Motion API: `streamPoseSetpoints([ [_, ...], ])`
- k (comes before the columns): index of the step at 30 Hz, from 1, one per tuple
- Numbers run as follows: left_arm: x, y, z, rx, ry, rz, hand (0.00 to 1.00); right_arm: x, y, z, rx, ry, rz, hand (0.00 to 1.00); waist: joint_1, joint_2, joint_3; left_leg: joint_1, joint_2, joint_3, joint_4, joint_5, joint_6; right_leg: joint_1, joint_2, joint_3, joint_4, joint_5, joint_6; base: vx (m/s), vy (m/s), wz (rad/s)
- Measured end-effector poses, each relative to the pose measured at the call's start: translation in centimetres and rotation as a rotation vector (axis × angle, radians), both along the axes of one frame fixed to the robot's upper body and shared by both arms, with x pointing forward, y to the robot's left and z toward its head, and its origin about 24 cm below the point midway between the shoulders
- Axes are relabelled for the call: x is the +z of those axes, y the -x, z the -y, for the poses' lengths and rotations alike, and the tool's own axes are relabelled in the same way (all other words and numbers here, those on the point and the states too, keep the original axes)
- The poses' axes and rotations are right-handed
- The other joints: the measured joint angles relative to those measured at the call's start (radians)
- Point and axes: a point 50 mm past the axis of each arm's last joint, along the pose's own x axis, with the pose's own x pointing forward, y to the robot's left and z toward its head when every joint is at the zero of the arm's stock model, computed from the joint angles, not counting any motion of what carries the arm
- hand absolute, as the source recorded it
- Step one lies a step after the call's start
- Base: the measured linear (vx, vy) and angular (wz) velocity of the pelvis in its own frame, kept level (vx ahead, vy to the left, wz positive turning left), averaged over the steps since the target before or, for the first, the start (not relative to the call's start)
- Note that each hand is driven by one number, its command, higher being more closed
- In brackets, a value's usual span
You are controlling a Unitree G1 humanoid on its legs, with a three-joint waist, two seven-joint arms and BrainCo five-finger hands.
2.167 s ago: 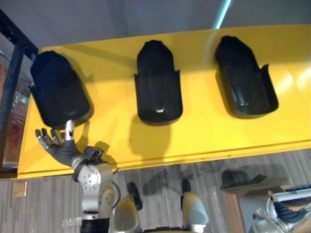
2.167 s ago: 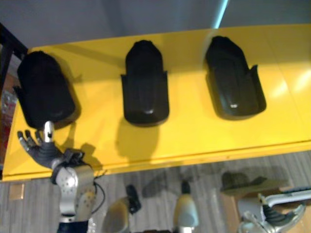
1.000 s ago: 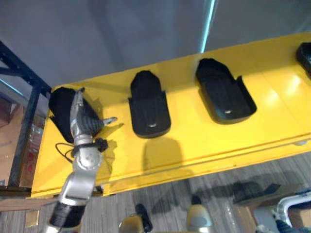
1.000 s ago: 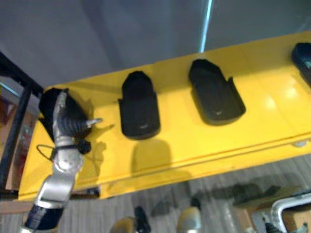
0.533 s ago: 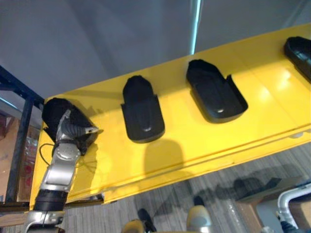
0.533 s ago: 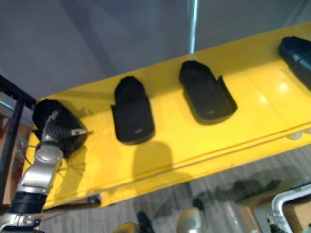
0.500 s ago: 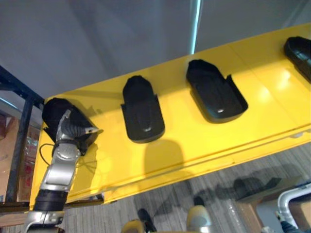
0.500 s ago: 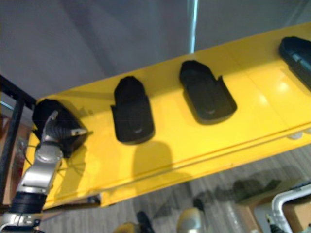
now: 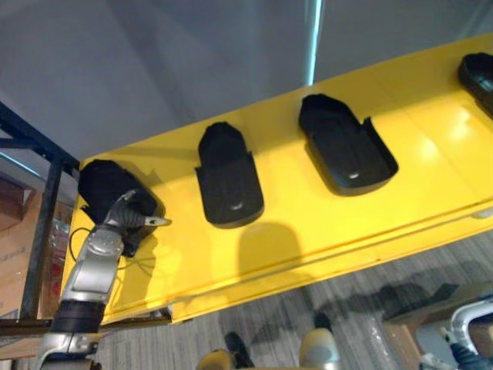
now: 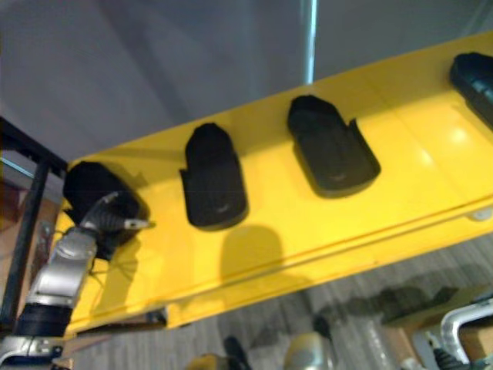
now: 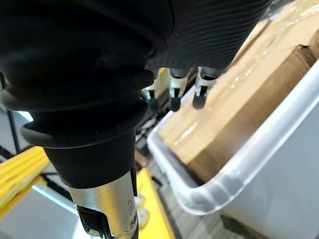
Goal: Walk over and take plastic housings, then place them on the shelf
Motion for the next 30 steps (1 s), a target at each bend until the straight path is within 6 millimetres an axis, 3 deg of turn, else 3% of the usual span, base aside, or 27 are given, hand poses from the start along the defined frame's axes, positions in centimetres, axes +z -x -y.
streamPoseSetpoints([
  [5,0.2,0.6,0.4,-0.067,-0.019,0.002,1.00,0.1,0.1,0.1,-0.008,0.002,0.001,0.00,0.000,0.003,0.001,-0.001,-0.007,-0.008,-0.015,0.007,0.002,0.001,-0.004,-0.009,-0.004,0.000,0.000,0.00,0.002,0.05],
  [16,-2.2,2.9,0.4,-0.116,-0.097,-0.065,1.00,0.1,0.6,0.5,-0.037,0.008,0.004,0.00,0.001,0.019,0.007,0.000,-0.015,-0.027,-0.052,0.032,0.002,0.002,-0.004,-0.029,-0.008,-0.002,-0.003,-0.01,-0.006,0.05],
  [27,-3.2,4.4,0.9,-0.211,-0.161,-0.027,1.00,-0.5,1.0,0.5,-0.057,-0.020,-0.008,0.00,0.002,0.021,0.007,0.002,-0.020,-0.031,-0.069,0.040,0.002,0.002,-0.004,-0.033,-0.013,-0.002,-0.003,0.00,0.000,0.00],
  [30,-2.7,4.3,1.1,-0.243,-0.218,0.019,1.00,-0.7,1.1,0.7,-0.056,-0.016,-0.013,0.00,0.005,0.025,0.006,0.002,-0.022,-0.034,-0.069,0.040,0.002,0.003,-0.006,-0.035,-0.013,-0.002,-0.003,0.00,0.000,0.00],
])
